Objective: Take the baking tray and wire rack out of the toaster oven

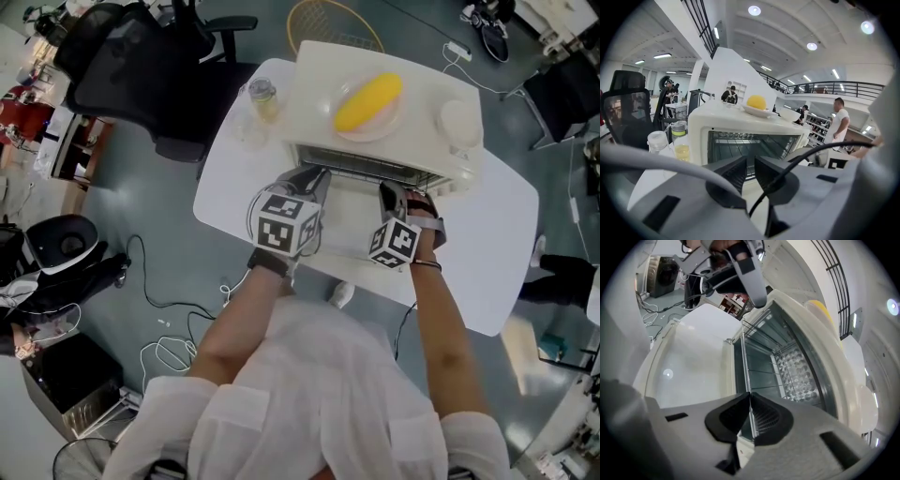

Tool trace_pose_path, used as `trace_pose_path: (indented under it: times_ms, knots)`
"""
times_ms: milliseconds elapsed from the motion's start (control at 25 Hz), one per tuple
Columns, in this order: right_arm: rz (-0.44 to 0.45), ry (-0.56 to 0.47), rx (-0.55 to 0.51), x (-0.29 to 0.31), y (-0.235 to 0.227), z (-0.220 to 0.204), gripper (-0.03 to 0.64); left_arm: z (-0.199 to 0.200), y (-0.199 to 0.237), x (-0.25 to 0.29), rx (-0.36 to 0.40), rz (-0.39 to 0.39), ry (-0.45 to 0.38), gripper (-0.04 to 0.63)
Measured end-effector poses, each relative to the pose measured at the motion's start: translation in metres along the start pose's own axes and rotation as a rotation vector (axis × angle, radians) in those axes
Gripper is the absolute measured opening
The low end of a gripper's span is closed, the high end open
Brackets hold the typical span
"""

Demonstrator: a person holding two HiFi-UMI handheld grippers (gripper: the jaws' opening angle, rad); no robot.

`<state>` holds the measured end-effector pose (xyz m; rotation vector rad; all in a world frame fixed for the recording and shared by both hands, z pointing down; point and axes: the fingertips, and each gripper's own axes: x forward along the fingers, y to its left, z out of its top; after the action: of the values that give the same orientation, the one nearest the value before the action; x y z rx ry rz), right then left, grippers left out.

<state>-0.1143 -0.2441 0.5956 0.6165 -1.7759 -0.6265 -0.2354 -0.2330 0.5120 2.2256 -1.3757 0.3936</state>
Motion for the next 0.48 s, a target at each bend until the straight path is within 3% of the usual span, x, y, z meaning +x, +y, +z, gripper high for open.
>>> trace_pose_path:
  times_ms: [320, 400, 480]
  knots:
    - [0.002, -0.034, 0.033, -0.024, 0.024, 0.004, 0.025, -0.009, 0.001, 0.013, -0.008, 0.092, 0.139, 0.032]
    - [0.007, -0.039, 0.037, -0.028, 0.030, 0.003, 0.025, -0.012, 0.001, 0.017, -0.008, 0.113, 0.178, 0.106]
    - [0.015, -0.043, 0.040, -0.032, 0.035, 0.003, 0.025, -0.014, 0.005, 0.021, -0.017, 0.139, 0.211, 0.126]
